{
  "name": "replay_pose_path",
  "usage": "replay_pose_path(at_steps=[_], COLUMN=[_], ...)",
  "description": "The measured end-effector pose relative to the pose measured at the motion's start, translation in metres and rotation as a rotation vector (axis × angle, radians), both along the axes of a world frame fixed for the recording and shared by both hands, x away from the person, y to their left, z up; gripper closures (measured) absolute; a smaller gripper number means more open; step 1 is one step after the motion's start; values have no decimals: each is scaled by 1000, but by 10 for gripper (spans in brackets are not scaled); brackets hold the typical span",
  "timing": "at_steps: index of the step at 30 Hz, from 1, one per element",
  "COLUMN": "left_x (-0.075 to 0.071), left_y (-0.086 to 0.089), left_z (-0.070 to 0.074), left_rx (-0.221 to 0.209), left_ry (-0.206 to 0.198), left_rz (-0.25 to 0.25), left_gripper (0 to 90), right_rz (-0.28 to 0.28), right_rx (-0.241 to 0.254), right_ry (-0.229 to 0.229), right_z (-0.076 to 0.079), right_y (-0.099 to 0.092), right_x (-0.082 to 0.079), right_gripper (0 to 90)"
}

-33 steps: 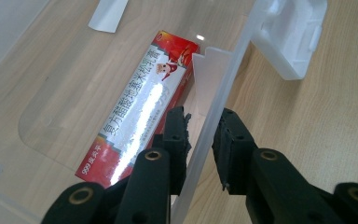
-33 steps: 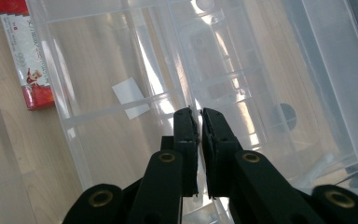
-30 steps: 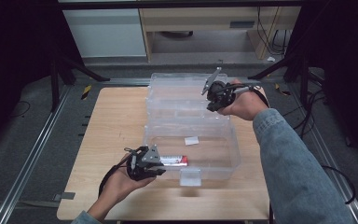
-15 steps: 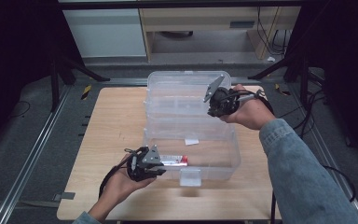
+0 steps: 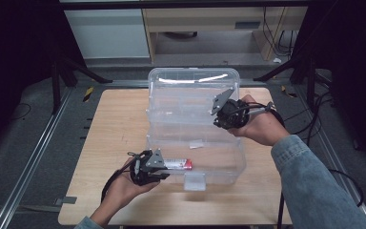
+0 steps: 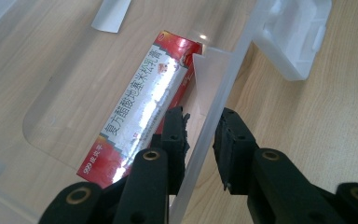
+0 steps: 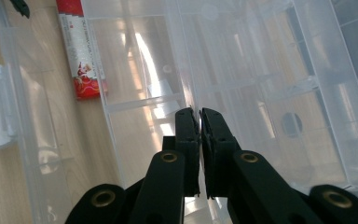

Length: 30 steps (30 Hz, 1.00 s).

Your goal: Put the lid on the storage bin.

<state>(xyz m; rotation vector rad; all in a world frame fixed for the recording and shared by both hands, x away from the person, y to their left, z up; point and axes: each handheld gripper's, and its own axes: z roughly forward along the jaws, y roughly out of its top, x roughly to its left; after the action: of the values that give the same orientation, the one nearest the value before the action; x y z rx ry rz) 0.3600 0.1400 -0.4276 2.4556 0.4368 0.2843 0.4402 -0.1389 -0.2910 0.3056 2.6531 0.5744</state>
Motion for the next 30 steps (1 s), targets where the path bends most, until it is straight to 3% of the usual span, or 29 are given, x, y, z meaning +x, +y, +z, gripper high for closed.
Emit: replay_pose_path(at_steps=[11,22,30], left_x=[-1,4,4], left_y=[-1,-9,-10], left_z=[0,-1,-1], left_rx=[2,-6,-7], left_ry=[-4,-19,-15], left_rz=[7,32,36], left_gripper=[734,728,726], right_rz=[11,-10,6], right_rx=[26,41,42], right_ry=[-5,-3,-14], right_z=[-4,-5,-7], right_y=[-4,-10,-11], right_x=[-13,1,-9], right_gripper=[861,846,853])
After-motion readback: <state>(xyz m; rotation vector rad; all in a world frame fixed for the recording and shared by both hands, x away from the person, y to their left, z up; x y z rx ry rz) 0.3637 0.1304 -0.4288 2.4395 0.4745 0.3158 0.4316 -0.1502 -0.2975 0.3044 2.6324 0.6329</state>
